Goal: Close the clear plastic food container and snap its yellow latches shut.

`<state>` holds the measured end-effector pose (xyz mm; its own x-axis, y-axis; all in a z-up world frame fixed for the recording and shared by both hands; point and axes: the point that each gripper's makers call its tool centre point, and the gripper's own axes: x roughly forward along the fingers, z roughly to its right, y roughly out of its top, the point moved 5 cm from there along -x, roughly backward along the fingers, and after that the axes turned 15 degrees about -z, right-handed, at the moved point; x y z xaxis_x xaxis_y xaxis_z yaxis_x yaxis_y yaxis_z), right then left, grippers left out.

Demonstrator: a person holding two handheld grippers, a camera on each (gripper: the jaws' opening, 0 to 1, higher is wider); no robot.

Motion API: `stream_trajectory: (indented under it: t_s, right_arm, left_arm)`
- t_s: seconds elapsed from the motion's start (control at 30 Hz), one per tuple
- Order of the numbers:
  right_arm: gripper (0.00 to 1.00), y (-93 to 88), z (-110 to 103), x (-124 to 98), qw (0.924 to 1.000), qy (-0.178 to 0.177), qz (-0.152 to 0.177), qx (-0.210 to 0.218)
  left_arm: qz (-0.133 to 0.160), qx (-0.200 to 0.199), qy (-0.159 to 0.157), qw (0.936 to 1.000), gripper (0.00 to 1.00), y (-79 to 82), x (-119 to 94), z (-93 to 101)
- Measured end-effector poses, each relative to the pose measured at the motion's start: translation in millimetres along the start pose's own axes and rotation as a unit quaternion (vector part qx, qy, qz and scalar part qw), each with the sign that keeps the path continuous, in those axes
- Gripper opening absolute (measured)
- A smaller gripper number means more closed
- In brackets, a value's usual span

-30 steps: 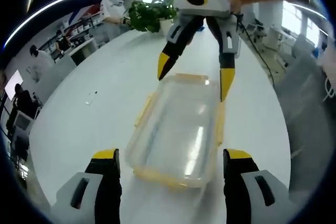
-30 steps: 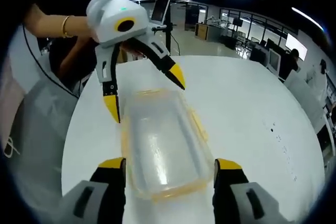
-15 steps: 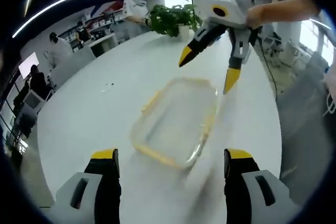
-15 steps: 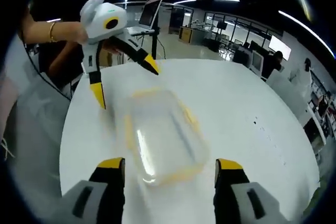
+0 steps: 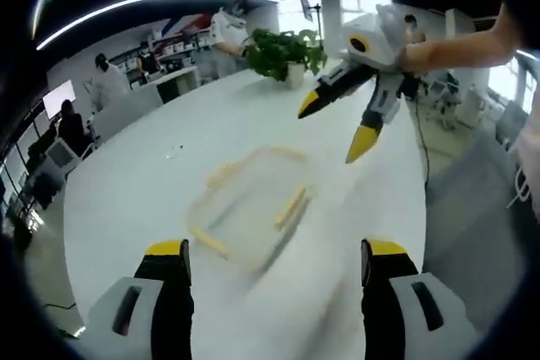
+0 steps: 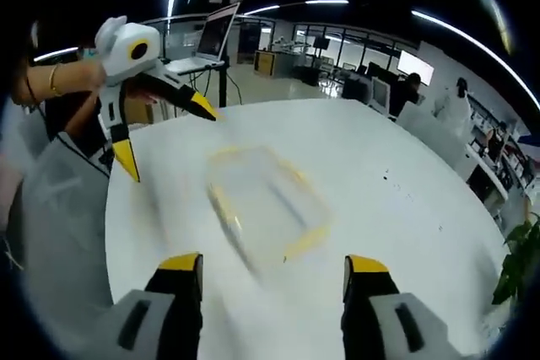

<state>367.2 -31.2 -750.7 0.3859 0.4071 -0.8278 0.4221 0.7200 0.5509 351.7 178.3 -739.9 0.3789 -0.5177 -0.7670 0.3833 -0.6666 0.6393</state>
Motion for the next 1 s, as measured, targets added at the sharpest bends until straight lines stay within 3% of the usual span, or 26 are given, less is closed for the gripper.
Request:
stream_trajectory:
  t_s: [0.1,0.3,0.53,0.73,0.93,1.0]
  right_arm:
    - [0.67,-7.2,-8.4,-7.9,0.9998,-0.002,0.007,0.018]
    - [0.66,-16.9,-26.8,-24.6,0.9976,0.000,0.032,0.062]
    - [0.66,-17.2,-48.2,-42.7,0.9941,-0.006,0.063,0.089]
    - [0.67,-26.6,-63.6,-53.0,0.9920,-0.024,0.068,0.104]
    - [0.68,-35.1,-77.6,-57.4,0.9842,-0.012,0.090,0.152]
    - [0.68,-37.0,-81.7,-58.0,0.9826,-0.008,0.097,0.158]
  left_arm:
    - [0.022,-0.026,0.007,0.9994,0.81,0.5,-11.9,9.0]
    - [0.055,-0.042,0.024,0.9973,0.81,4.3,-33.1,27.5]
    - [0.065,-0.045,0.015,0.9968,0.80,0.5,-43.6,44.5]
    - [0.084,-0.073,0.040,0.9930,0.81,-5.9,-54.0,48.0]
    - [0.089,-0.104,0.056,0.9889,0.85,-19.6,-55.7,51.0]
    - [0.099,-0.067,0.081,0.9895,0.88,-18.5,-59.9,52.8]
